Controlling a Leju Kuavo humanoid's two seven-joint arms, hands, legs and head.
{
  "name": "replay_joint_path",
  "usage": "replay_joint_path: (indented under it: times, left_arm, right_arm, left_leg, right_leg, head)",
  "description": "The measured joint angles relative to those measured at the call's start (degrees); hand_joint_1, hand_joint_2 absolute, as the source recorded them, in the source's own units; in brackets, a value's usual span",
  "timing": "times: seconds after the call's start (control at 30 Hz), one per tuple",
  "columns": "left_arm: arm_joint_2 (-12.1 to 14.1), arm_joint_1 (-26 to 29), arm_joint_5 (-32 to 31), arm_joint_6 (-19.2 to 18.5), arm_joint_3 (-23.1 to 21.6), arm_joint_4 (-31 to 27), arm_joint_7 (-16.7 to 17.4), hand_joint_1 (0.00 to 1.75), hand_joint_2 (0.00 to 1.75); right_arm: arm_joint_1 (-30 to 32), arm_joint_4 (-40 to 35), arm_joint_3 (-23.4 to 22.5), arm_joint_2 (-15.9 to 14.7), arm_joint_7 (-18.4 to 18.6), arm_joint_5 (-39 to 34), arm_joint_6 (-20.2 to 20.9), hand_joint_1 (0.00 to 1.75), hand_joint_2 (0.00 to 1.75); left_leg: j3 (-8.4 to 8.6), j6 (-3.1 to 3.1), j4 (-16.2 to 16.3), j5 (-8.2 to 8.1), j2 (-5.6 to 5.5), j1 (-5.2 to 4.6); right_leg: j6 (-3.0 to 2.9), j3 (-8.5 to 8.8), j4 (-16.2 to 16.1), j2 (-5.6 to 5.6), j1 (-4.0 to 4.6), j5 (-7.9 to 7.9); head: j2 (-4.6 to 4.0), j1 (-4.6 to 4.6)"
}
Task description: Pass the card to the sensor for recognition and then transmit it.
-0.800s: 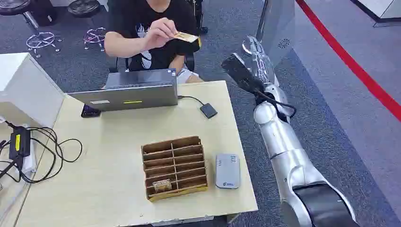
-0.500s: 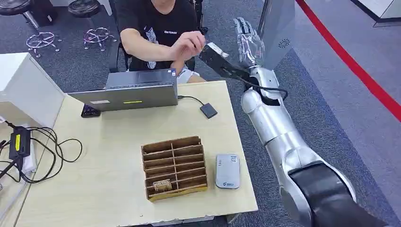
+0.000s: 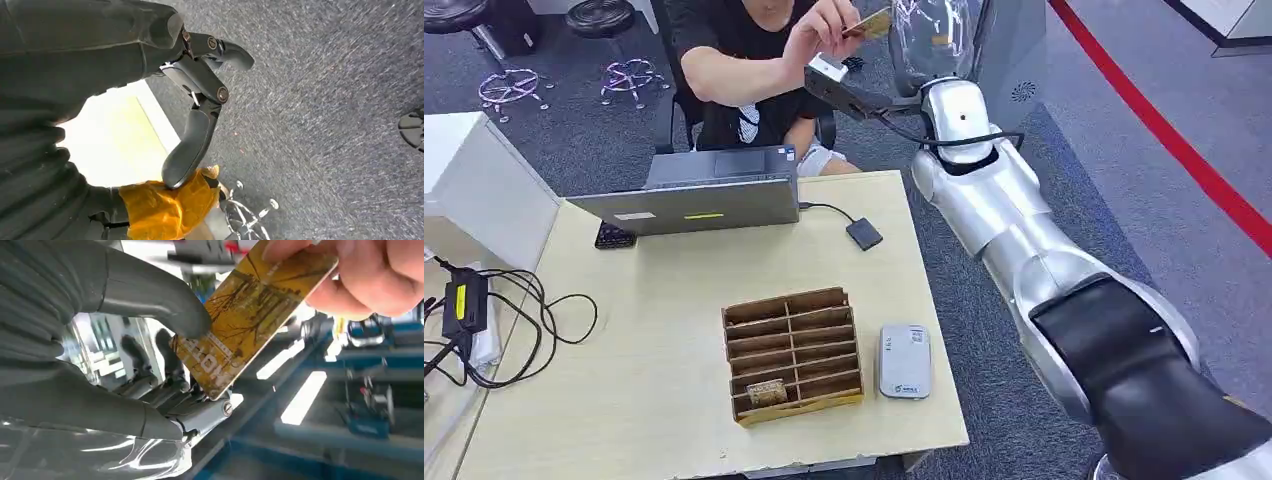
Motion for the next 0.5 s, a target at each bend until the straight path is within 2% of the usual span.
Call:
replay_joint_path:
  times: [0.1,0.17,0.2,0.27,0.37,0.4,0.5]
  left_arm:
    - [0.00,-0.09,-0.11,-0.09,-0.26,0.00,0.26,0.00,1.75]
    - [-0.04,-0.08,-0.11,-0.09,-0.26,0.00,0.26,0.00,1.75]
    - [-0.04,-0.07,-0.09,-0.07,-0.26,0.00,0.26,0.00,1.75]
    - [-0.04,0.00,-0.02,0.13,-0.26,0.00,0.24,0.00,1.75]
    - [-0.02,0.46,0.20,0.78,-0.26,0.02,-0.32,0.00,1.75]
    - [0.00,0.71,0.20,0.90,-0.26,0.02,-0.52,0.00,1.75]
    - [0.04,1.21,0.20,1.14,-0.26,0.04,-0.79,0.00,1.75]
  right_arm:
    - [-1.65,1.58,1.23,0.24,0.18,1.47,-1.90,1.75,1.75]
    - [-2.04,2.08,1.45,0.35,-1.06,0.47,-2.26,1.75,1.75]
    - [-2.06,2.25,1.45,0.39,-2.41,-0.61,-2.63,1.75,1.75]
    - [-1.75,2.28,0.88,0.44,-7.44,-5.06,-4.45,1.75,1.75]
    - [0.83,-0.06,-2.24,0.46,-17.77,-15.33,-6.43,1.75,1.75]
    - [1.90,-0.83,-3.15,0.46,-19.06,-16.70,-6.63,1.75,1.75]
    - [3.78,-2.35,-4.82,0.46,-19.84,-17.59,-6.72,1.75,1.75]
  left_leg:
    - [0.01,0.00,0.00,0.00,0.00,0.00]
    - [0.00,0.00,0.00,0.00,-0.02,0.00]
    - [0.00,0.00,0.00,0.00,-0.02,0.00]
    - [0.00,0.00,0.00,0.00,-0.01,0.00]
    - [0.00,0.00,0.00,-0.01,-0.02,0.00]
    - [0.00,0.00,0.00,-0.01,-0.02,0.00]
    - [-0.01,0.00,0.00,-0.01,-0.01,0.00]
  right_leg:
    - [0.00,0.00,0.00,0.00,0.00,0.00]
    - [0.00,0.00,0.00,-0.01,0.00,0.00]
    - [0.00,0.00,0.00,-0.01,0.00,0.00]
    - [0.00,0.00,0.00,-0.01,0.00,0.00]
    - [0.00,0.01,-0.01,-0.01,0.00,0.00]
    - [0.00,0.00,-0.01,-0.01,0.00,0.00]
    - [0.00,-0.02,-0.01,-0.01,0.00,0.00]
  head:
    - [0.00,-0.02]
    - [0.00,0.00]
    - [0.00,0.00]
    - [0.00,0.00]
    - [0.00,0.00]
    - [0.00,-0.02]
    - [0.00,-0.02]
